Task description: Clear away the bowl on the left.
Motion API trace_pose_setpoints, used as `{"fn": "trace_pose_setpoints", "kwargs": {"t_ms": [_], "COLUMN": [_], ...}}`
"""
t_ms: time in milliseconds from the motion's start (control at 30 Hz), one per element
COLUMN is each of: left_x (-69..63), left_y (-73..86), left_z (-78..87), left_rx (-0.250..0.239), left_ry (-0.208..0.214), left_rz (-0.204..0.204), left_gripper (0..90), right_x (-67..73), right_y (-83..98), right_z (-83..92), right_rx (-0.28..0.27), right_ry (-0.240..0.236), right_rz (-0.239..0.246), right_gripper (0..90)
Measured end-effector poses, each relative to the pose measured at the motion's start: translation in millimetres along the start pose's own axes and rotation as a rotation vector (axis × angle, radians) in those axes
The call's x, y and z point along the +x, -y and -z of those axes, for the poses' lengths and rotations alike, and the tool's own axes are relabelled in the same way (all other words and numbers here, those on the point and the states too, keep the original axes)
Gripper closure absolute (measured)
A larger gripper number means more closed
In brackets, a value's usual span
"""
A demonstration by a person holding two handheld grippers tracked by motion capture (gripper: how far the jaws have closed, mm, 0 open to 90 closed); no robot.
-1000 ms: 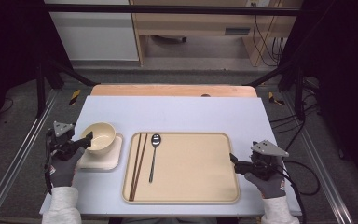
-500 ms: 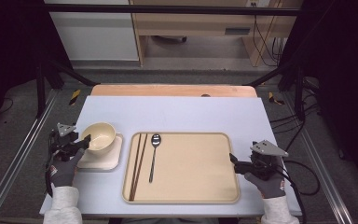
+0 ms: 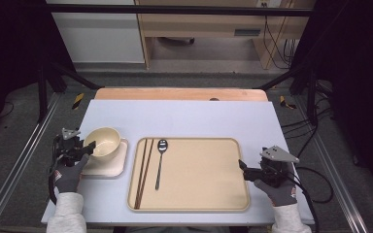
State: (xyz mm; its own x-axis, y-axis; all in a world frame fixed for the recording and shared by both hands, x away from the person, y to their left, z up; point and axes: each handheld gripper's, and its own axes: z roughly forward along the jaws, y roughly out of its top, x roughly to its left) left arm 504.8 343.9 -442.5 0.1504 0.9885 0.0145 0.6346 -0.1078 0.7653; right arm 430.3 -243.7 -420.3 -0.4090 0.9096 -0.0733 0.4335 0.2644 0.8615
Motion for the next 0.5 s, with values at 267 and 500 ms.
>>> {"fn": "trace_pose_setpoints", "kwargs": {"t_ms": [267, 500], "left_x": [4.7, 2.1], "left_y": [0.1, -1.6], "left_z": [-4.2, -8.2], "left_rx": [0.034, 0.049], "left_ry": [0.014, 0.002], "left_rz": [0.039, 0.036], "left_gripper": [64.0, 71.3], "right_x": [0.4, -0.5], "right_y": [0.2, -0.2], "right_z": [-0.9, 0.7], "right_rx": [0.005, 0.0], "right_ry": [-0.001, 0.003], "right_rz": [0.004, 0.003], "right_gripper": [6.3, 6.2]}}
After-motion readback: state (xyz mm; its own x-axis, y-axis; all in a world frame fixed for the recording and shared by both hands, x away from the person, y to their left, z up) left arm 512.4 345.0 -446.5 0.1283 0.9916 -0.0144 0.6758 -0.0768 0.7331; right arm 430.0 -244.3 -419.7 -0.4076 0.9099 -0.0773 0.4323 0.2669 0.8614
